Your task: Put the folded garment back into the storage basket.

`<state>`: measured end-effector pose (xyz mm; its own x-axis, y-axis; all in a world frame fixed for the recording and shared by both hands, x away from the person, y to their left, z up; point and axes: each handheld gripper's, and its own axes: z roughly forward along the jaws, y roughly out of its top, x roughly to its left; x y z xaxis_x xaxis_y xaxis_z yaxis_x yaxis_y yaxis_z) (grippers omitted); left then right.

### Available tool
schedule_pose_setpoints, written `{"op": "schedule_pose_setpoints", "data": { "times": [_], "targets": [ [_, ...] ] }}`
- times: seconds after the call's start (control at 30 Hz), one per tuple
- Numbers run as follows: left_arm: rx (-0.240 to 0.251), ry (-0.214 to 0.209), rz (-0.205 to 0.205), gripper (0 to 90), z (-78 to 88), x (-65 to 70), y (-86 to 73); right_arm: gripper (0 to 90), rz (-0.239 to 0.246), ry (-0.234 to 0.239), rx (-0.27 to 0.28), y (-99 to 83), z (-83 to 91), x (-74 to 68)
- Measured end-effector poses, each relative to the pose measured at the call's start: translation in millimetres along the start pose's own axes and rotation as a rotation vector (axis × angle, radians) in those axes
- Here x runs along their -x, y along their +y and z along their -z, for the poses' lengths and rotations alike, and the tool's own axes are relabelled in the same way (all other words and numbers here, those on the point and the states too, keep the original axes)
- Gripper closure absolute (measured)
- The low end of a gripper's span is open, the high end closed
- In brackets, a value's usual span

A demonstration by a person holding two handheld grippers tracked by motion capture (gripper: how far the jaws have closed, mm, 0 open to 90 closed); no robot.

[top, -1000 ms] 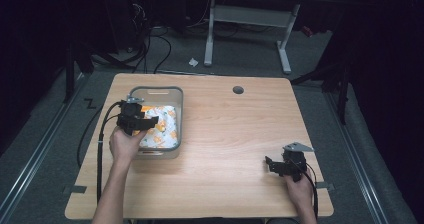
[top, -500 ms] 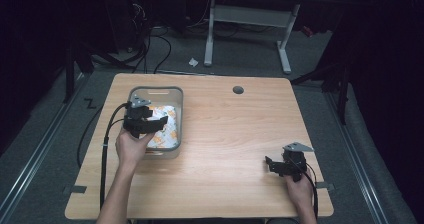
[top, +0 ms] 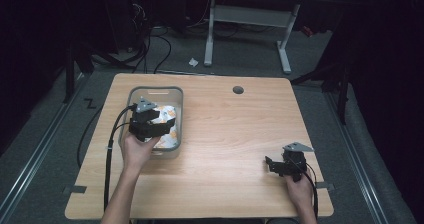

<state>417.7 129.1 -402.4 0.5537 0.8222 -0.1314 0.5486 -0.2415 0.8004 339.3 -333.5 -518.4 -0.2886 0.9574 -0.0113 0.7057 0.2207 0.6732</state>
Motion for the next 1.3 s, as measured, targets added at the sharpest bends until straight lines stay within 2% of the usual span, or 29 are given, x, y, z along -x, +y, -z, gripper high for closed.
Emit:
{"op": "schedule_pose_setpoints", "data": {
  "times": [0.3,1.3],
  "targets": [
    [0.009,-0.027,-0.015,34.5,-1.6,12.4,-2.2,14.7,-0.001,0.0,0.0,0.0,0.0,0.0],
    [0.013,-0.094,-0.021,33.9,-12.3,35.9,-8.8,14.7,-0.001,0.0,0.0,0.0,0.0,-0.1]
  ]
}}
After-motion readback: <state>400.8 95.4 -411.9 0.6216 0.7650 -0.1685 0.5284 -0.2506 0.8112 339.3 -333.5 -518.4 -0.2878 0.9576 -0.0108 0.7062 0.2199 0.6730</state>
